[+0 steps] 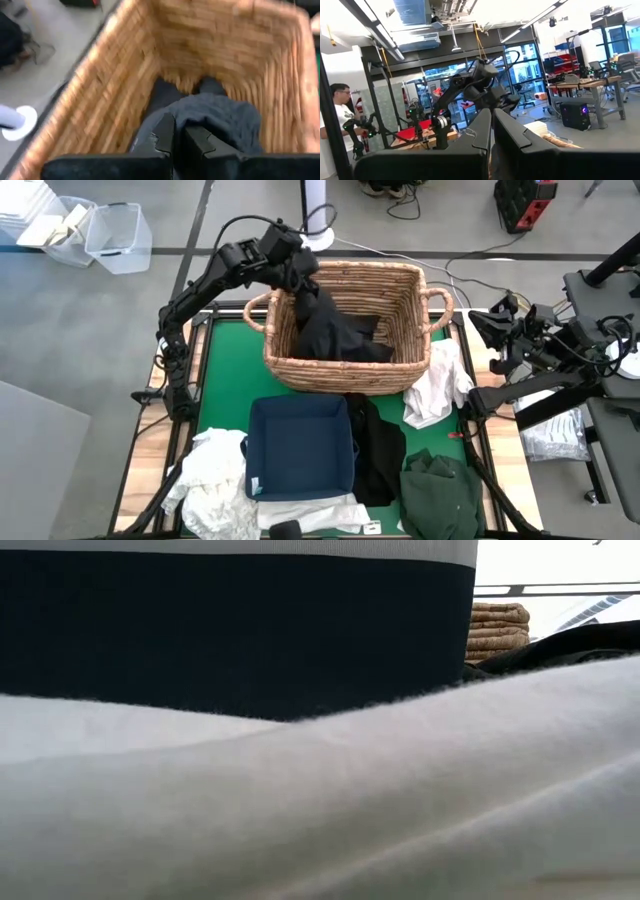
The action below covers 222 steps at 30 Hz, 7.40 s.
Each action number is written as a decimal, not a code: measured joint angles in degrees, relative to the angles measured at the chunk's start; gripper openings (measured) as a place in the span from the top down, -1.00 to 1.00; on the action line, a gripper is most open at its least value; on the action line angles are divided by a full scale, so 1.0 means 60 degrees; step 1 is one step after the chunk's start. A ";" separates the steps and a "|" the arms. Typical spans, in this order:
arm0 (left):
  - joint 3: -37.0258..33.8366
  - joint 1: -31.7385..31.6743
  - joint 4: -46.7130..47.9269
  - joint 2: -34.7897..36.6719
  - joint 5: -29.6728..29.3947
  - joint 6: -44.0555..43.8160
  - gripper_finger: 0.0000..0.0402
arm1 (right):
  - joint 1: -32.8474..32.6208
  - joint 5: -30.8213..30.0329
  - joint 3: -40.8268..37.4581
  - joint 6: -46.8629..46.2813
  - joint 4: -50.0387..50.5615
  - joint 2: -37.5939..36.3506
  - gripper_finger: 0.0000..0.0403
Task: Sort clothes
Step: Put the black shorts into the brown laundry basket, then put the left white blouse into the blue laundry organizer
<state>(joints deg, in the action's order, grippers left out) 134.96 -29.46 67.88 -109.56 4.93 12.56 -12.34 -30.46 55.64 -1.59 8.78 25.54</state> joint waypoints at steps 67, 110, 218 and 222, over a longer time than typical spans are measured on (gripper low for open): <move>-0.2010 0.0082 0.3539 -0.0164 0.0517 0.0258 0.06 | 0.0000 -0.0204 0.0000 -0.0669 0.0495 0.0007 0.94; -0.0244 0.1086 0.2329 0.3883 0.1595 -0.0539 -0.15 | 0.0000 -0.0757 0.0000 -0.0993 0.0263 0.1029 0.94; -1.1209 1.2107 0.2882 0.7152 -0.0980 -1.4426 -0.15 | -0.2590 0.4384 0.6145 -0.4870 1.0660 0.8824 0.94; -1.1879 1.2103 0.2321 0.7180 -0.0976 -1.4842 -0.15 | -0.2590 0.4191 0.6145 -0.4872 1.0458 0.8729 0.94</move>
<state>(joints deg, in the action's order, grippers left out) 63.68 43.16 81.81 -66.48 -0.93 -76.49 -27.88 -5.31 92.51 -30.82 71.52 77.91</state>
